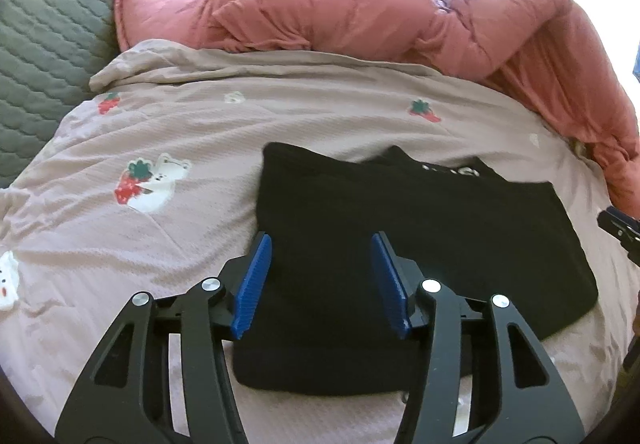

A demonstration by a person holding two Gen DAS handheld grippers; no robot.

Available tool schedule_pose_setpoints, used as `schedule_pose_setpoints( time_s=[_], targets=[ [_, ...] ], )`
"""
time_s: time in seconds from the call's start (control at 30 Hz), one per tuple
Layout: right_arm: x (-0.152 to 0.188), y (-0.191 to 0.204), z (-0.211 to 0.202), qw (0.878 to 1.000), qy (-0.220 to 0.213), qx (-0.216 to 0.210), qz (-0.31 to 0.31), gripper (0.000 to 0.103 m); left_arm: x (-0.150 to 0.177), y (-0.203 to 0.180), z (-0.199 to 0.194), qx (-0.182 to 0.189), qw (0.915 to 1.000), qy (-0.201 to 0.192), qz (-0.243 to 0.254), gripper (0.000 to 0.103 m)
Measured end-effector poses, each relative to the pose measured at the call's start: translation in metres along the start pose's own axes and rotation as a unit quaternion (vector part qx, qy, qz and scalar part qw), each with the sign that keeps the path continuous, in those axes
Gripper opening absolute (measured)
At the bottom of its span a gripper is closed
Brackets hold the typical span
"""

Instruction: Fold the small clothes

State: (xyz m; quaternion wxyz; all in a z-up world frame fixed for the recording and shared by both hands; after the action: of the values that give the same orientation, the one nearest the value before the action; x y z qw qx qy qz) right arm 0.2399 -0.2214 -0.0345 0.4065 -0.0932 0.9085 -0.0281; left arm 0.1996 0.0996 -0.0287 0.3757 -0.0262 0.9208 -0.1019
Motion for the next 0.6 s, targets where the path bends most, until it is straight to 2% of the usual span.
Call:
schedule_pose_setpoints(
  time_s=[0.27, 0.4, 0.57, 0.6],
  targets=[
    [0.027, 0.039, -0.003, 0.999, 0.01, -0.016, -0.043, 0.048, 0.027, -0.014, 0.005, 0.002, 0.9994, 0.028, 0.019, 0.045],
    [0.04, 0.052, 0.002, 0.998, 0.026, -0.028, -0.051, 0.048, 0.048, -0.008, 0.023, -0.016, 0.9969, 0.074, 0.019, 0.045],
    [0.065, 0.044, 0.026, 0.995, 0.075, 0.005, -0.064, 0.048, 0.062, -0.002, 0.024, -0.013, 0.997, 0.074, 0.019, 0.047],
    [0.07, 0.039, 0.03, 0.995, 0.087, 0.007, -0.058, 0.056, 0.063, -0.002, 0.024, -0.011, 0.997, 0.074, 0.019, 0.047]
  ],
)
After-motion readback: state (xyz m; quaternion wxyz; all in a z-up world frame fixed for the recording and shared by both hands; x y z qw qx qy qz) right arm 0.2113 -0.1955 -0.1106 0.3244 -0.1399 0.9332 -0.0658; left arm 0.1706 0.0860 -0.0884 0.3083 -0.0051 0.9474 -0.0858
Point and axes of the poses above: each gripper's, at about its wrist camera, not at the fingertips, and z roughly the way its jaws point, y to its left, x to its underside, the point moved 8 cm from there along z, roughly the way its jaws point, and after that the axes turned 11 degrees about x, right-handed, at the moved point
